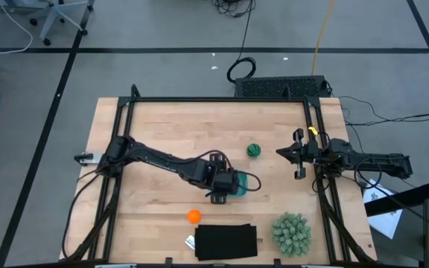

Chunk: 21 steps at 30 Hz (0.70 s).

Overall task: Pick and placing Produce into tupperware
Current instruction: Put the red apple into the blue container

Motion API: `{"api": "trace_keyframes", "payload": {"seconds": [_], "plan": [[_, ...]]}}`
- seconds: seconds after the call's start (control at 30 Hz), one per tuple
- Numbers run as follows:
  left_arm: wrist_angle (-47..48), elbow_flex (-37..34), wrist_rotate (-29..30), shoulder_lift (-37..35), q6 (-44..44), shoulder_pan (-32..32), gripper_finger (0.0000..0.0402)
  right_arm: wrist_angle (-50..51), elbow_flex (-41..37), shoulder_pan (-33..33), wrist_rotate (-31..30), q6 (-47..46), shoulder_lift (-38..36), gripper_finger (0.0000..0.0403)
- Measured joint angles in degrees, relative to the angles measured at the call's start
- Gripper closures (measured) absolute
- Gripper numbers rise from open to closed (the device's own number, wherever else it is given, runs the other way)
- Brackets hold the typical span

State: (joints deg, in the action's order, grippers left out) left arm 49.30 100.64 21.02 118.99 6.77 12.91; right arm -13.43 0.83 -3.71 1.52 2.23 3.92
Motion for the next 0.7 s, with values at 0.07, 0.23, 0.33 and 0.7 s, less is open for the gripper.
{"api": "trace_keyframes", "payload": {"seconds": [0.07, 0.23, 0.33, 0.7], "plan": [[-1.0, -0.9, 0.5, 0.0, 1.7, 0.2, 0.0108, 0.0, 0.0, 0.0, 0.0, 0.0, 0.0, 0.0403], [-5.6, -3.5, -0.2, 0.0, 1.7, 0.2, 0.0108, 0.0, 0.0, 0.0, 0.0, 0.0, 0.0, 0.0403], [-6.5, -4.0, -0.4, 0.0, 1.3, 0.3, 0.0108, 0.0, 0.0, 0.0, 0.0, 0.0, 0.0, 0.0403], [-8.0, -4.0, -3.5, 0.9, -2.2, 0.9, 0.0108, 0.0, 0.0, 0.0, 0.0, 0.0, 0.0, 0.0403]]}}
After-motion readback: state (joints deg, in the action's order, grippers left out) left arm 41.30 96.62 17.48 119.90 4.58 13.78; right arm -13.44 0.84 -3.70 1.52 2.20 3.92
